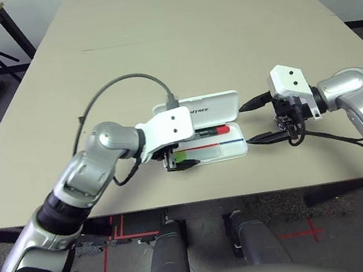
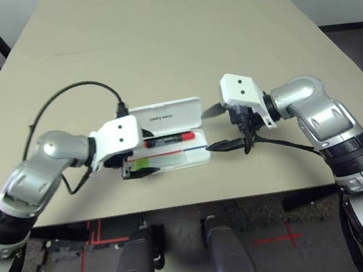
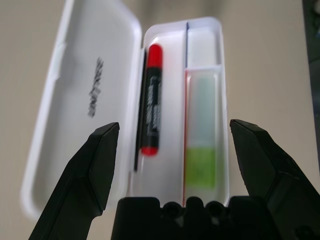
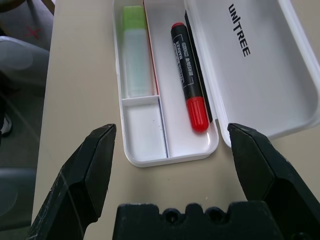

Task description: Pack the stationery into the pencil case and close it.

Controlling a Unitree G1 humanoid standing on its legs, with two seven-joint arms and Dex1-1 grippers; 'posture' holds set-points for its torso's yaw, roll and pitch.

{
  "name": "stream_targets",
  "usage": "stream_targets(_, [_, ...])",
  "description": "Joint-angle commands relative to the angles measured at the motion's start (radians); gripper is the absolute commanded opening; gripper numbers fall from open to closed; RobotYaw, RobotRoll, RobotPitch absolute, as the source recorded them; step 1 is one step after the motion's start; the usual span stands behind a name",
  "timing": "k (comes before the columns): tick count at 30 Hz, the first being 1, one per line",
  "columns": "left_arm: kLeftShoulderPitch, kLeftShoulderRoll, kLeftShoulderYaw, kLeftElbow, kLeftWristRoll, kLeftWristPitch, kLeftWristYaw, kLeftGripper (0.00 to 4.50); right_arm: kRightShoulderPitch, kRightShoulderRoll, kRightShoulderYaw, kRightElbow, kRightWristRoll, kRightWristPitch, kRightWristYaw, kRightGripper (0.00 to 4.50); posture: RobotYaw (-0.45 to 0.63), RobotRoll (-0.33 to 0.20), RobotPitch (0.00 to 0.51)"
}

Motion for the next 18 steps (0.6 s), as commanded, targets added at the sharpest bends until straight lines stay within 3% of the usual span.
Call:
stream_targets(1, [0.025, 0.035, 0.03, -0.03, -0.022, -0.017, -0.022, 4.46, 0.016, -0.022, 0.011, 0.007, -0.009, -0.007, 0.013, 4.5, 0.07, 0.0, 0.129])
stream_targets(8, [0.042, 0.04, 0.045, -0.057, -0.036, -0.019, -0.005, 4.46, 0.044, -0.092, -0.016, -0.085, 0.005, 0.11, -0.003, 4.5, 0.1, 0.0, 0.128])
stream_targets(13, [0.056, 0.032, 0.031, -0.047, -0.02, -0.038, 0.009, 4.46, 0.085, -0.172, -0.075, -0.228, 0.02, 0.378, -0.124, 4.5, 0.1, 0.0, 0.127])
stream_targets(18, [0.059, 0.026, 0.003, -0.014, 0.006, -0.076, 0.012, 4.46, 0.063, -0.126, -0.137, -0.303, 0.048, 0.664, -0.307, 4.5, 0.07, 0.0, 0.131])
